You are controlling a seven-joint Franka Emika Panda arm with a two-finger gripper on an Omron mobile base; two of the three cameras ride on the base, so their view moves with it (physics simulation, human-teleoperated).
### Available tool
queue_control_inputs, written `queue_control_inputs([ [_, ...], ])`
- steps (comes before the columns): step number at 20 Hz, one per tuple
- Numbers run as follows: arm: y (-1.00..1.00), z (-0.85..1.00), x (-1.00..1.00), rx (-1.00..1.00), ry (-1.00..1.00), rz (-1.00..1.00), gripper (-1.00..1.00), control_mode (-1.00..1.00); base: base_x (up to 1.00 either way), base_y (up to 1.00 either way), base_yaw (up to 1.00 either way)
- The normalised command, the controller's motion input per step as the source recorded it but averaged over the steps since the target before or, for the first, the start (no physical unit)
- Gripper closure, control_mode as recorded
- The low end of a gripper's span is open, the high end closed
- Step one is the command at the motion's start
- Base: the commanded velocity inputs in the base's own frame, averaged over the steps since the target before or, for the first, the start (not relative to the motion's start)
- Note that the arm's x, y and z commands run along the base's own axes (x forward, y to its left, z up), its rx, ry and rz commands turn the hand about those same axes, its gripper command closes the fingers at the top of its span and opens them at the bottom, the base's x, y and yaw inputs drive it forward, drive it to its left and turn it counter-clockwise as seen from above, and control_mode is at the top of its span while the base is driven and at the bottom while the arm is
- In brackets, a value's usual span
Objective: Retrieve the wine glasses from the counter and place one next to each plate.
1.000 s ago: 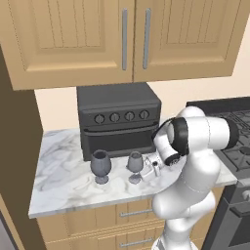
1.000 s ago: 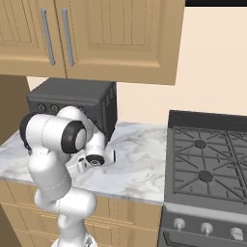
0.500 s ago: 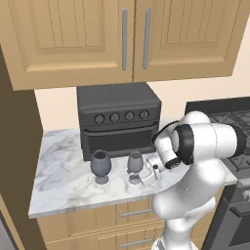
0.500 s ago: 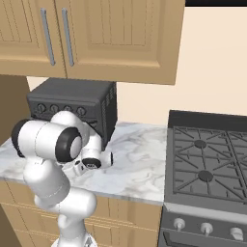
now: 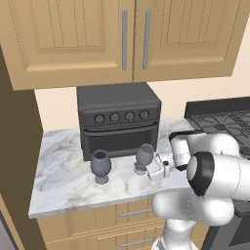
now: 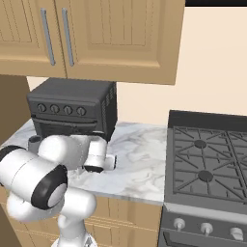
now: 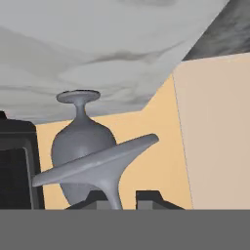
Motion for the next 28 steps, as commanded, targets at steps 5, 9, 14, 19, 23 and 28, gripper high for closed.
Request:
queue_control_inputs([
  [5, -0.05, 0.95, -0.32, 0.12, 0.10, -0.11, 1.00, -1.00, 0.00, 0.00, 0.00],
  [9, -0.12, 1.00, -0.51, 0.01, 0.06, -0.15, 1.00, -1.00, 0.00, 0.00, 0.00],
  [14, -0.27, 0.92, -0.66, 0.00, 0.04, -0.13, 1.00, -1.00, 0.00, 0.00, 0.00],
  [19, -0.38, 0.86, -0.84, 0.00, 0.05, -0.08, 1.00, -1.00, 0.00, 0.00, 0.00],
  [23, -0.46, 0.72, -0.97, 0.00, 0.01, -0.04, 1.00, -1.00, 0.00, 0.00, 0.00],
  [28, -0.48, 0.42, -0.91, 0.00, 0.00, -0.01, 1.00, -1.00, 0.00, 0.00, 0.00],
])
